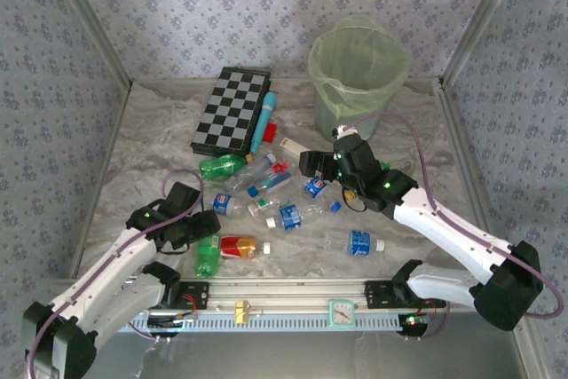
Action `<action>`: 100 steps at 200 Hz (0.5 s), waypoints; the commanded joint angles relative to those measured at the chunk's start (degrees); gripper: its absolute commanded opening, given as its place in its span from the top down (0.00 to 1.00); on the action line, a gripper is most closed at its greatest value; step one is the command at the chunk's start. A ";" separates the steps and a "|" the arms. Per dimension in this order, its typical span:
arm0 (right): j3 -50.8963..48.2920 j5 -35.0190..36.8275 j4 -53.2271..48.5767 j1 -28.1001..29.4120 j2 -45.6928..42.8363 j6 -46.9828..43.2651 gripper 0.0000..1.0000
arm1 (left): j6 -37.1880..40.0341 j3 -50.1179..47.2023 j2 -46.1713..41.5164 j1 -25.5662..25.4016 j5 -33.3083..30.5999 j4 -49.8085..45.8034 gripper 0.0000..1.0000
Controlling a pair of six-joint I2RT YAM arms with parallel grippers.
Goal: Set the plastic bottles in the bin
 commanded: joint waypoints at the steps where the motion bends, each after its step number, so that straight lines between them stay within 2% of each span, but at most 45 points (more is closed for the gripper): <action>1: -0.35 1.97 1.22 0.58 0.45 1.26 0.00 | -1.43 -1.39 0.01 -1.51 -1.51 0.54 0.21; 100: 0.07 4.94 -0.95 1.74 0.54 1.85 0.00 | -2.01 -4.95 2.83 -2.84 -1.70 6.66 0.21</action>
